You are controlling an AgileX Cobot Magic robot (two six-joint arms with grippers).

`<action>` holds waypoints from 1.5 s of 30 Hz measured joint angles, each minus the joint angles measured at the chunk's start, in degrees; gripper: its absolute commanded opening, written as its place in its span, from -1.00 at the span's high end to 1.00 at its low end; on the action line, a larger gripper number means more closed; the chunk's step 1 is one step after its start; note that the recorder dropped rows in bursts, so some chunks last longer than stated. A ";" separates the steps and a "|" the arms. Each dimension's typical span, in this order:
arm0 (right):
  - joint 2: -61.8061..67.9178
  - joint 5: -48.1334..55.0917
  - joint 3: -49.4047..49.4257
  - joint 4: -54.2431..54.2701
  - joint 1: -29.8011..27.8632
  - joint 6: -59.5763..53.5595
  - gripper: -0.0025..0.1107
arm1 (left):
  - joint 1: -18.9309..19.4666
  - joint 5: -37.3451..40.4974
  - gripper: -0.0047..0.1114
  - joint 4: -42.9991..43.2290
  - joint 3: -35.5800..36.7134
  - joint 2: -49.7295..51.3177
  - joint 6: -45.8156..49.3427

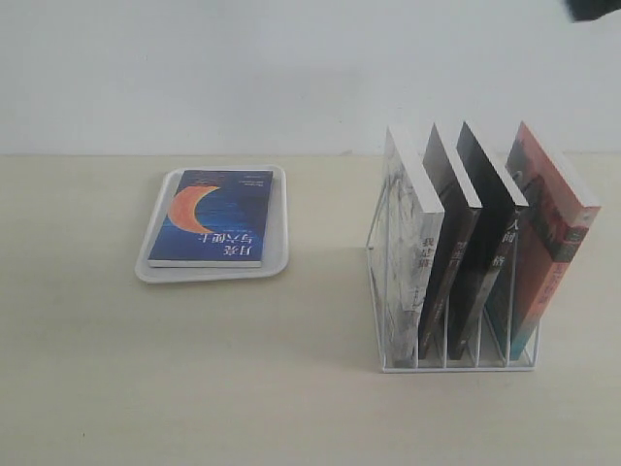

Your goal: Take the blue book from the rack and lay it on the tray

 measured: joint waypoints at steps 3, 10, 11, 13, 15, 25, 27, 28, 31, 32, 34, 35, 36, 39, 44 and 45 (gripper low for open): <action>-5.42 -0.41 2.14 1.62 -8.64 0.21 0.96 | 0.00 0.00 0.84 0.00 0.00 0.00 0.00; -17.34 1.43 9.48 10.60 -20.29 -0.59 0.96 | 0.00 0.00 0.84 0.00 0.00 0.00 0.00; -20.06 1.57 11.26 12.38 -20.62 -1.31 0.96 | 0.00 0.00 0.84 0.00 0.00 0.00 0.00; -23.69 1.59 13.75 15.65 -20.70 -2.40 0.96 | 0.00 0.00 0.84 0.00 0.00 0.00 0.00; -28.19 1.59 16.98 20.74 -20.70 -4.81 0.96 | 0.00 0.00 0.84 0.00 0.00 0.00 0.00; -39.71 17.92 26.68 34.23 -20.70 -8.74 0.96 | 0.00 0.00 0.84 0.00 0.00 0.00 0.00; -40.77 24.40 26.68 34.63 -20.70 -7.30 0.96 | 0.00 0.00 0.84 0.00 0.00 0.00 0.00; -41.11 27.64 26.82 34.77 -20.70 -6.87 0.96 | 0.00 0.00 0.84 0.00 0.00 0.00 0.00; -41.36 35.19 26.84 35.01 -20.70 -6.39 0.96 | 0.00 0.00 0.84 0.00 0.00 0.00 0.00; -41.36 36.80 26.94 35.01 -20.70 -6.39 0.96 | 0.00 0.00 0.84 0.00 0.00 0.00 0.00; -41.36 38.51 26.94 35.01 -20.70 -6.24 0.96 | 0.00 0.00 0.84 0.00 0.00 0.00 0.00; -41.48 38.87 26.94 35.01 -20.70 -6.24 0.96 | 0.00 0.00 0.84 0.00 0.00 0.00 0.00; -41.60 38.96 26.94 35.01 -20.70 -6.14 0.96 | 0.00 0.00 0.84 0.00 0.00 0.00 0.00; -41.60 39.19 26.94 35.01 -20.70 -6.02 0.96 | 0.00 0.00 0.84 0.00 0.00 0.00 0.00; -41.60 35.47 26.94 35.01 -20.70 -5.93 0.96 | 0.00 0.00 0.84 0.00 0.00 0.00 0.00; -41.60 34.02 26.94 35.01 -20.70 -5.93 0.96 | 0.00 0.00 0.84 0.00 0.00 0.00 0.00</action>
